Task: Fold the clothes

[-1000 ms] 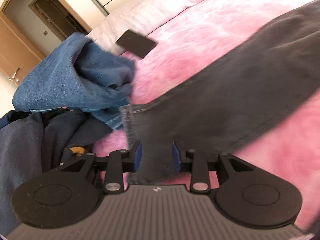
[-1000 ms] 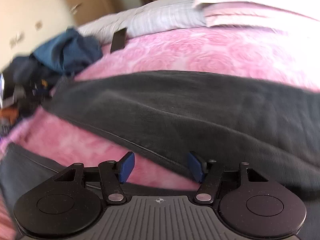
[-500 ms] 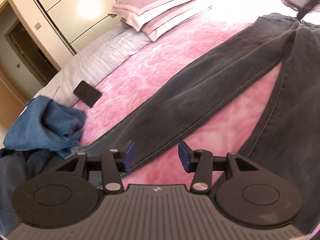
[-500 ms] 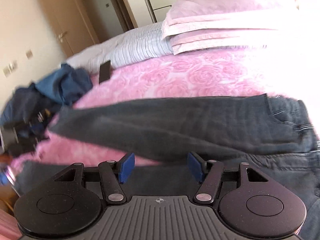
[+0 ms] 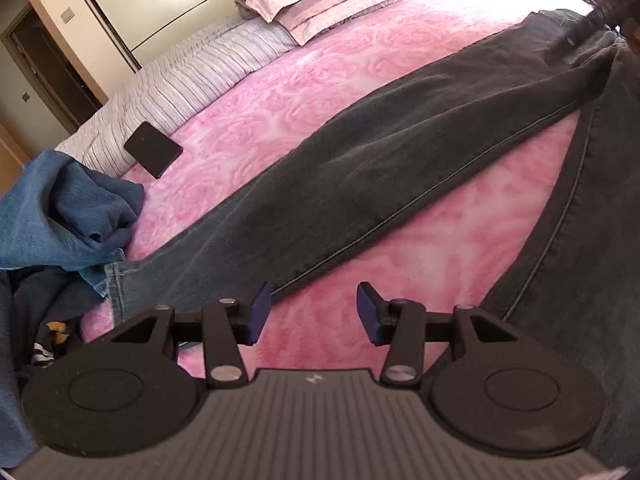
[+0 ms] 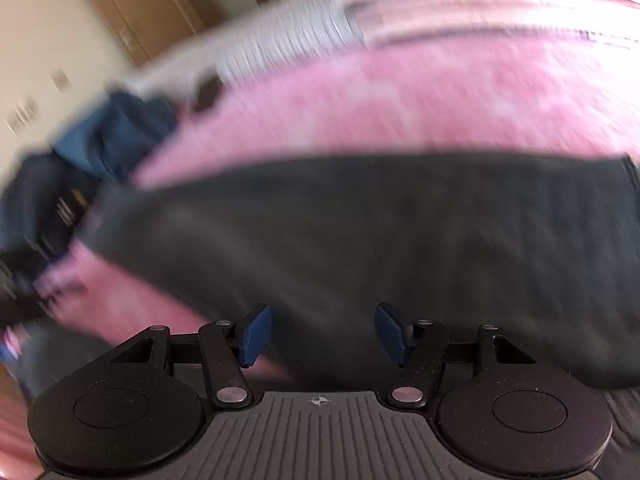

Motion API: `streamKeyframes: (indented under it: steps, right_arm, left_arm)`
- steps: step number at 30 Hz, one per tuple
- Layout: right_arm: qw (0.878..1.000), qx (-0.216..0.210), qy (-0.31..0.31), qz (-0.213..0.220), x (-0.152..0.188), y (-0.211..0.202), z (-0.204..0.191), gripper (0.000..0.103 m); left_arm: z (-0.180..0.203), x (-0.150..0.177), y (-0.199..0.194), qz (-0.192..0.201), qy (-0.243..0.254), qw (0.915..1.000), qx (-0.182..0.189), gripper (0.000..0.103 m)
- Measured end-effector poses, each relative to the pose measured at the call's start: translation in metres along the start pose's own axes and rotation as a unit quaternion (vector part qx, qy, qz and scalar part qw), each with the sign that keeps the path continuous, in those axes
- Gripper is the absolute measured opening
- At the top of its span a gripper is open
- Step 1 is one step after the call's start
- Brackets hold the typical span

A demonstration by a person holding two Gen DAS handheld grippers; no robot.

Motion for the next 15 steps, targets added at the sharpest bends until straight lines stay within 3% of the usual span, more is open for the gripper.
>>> streamKeyframes:
  steps: [3,5,9,11,15]
  right_arm:
    - [0.998,-0.05,-0.006,-0.03,0.006,0.027,-0.019,0.062]
    - [0.997,-0.048,-0.037,-0.045,0.016,0.04,-0.03,0.062]
    - [0.998,-0.023,-0.049,-0.021,0.017,-0.001,-0.032,0.063]
    - [0.994,0.028,-0.102,-0.001,0.023,-0.031,-0.031,0.064]
    - [0.973,0.139,-0.183,0.018,0.051,-0.098,-0.021,0.069]
  left_arm:
    - [0.004,-0.001,0.004,-0.003,0.001,1.0,0.002,0.043]
    - [0.007,-0.001,0.003,-0.005,0.004,1.0,0.001,0.043]
    - [0.012,0.001,-0.021,0.006,-0.002,1.0,-0.002,0.043]
    - [0.014,0.002,-0.038,0.016,-0.016,0.9997,-0.007,0.043]
    - [0.029,0.008,-0.074,0.042,-0.038,0.9984,-0.009,0.048]
Point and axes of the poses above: each gripper's, at about its wrist camera, not at the fingertips, and y roughly the way its jaws point, z to its right, x to its underside, the point moved 7 cm from there along y, roughly the way its jaws point, and after that the axes turned 15 degrees about x, right-handed, at the moved point
